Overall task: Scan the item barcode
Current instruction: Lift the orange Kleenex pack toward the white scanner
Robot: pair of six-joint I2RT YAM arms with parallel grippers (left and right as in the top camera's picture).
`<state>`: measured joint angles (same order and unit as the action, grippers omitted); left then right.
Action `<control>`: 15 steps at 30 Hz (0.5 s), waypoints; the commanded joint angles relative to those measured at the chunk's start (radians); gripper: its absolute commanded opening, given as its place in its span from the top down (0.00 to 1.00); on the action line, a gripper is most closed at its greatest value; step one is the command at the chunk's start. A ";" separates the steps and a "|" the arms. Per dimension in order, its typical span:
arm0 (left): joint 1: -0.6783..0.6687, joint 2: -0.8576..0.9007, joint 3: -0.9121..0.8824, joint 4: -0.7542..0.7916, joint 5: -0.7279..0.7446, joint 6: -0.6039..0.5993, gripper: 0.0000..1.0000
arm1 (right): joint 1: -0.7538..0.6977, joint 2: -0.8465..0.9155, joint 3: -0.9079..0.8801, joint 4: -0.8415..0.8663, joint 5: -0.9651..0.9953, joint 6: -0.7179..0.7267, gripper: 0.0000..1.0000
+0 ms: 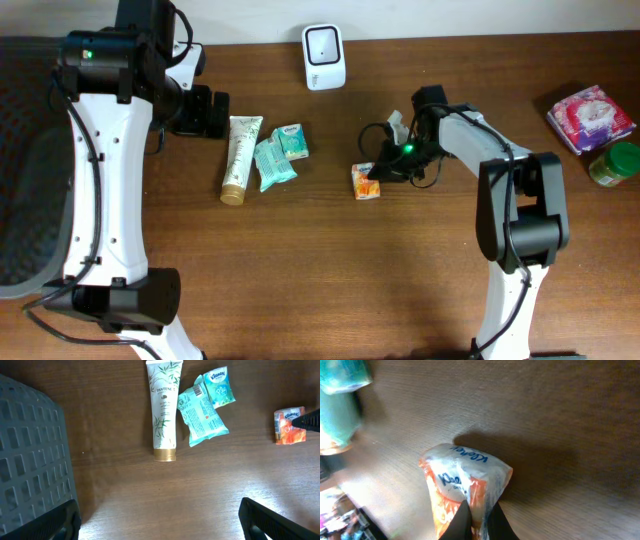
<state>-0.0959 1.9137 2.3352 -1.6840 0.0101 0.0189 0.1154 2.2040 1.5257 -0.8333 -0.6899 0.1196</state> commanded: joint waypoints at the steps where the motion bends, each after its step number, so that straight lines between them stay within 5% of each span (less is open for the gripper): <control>1: -0.001 -0.009 0.001 -0.001 -0.007 0.012 0.01 | -0.049 0.014 0.016 -0.006 -0.345 -0.050 0.96; 4: -0.001 -0.009 0.001 -0.001 -0.007 0.012 0.01 | -0.080 0.014 0.016 -0.096 -0.702 -0.277 0.96; 9: -0.001 -0.009 0.001 -0.001 -0.007 0.012 0.01 | -0.081 0.014 0.016 -0.059 -0.863 -0.294 0.96; 15: -0.001 -0.009 0.001 -0.001 -0.007 0.012 0.01 | -0.075 0.014 0.079 0.219 -0.862 0.007 0.96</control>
<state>-0.0959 1.9137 2.3352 -1.6840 0.0101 0.0189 0.0326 2.2105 1.5574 -0.7101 -1.4940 -0.0338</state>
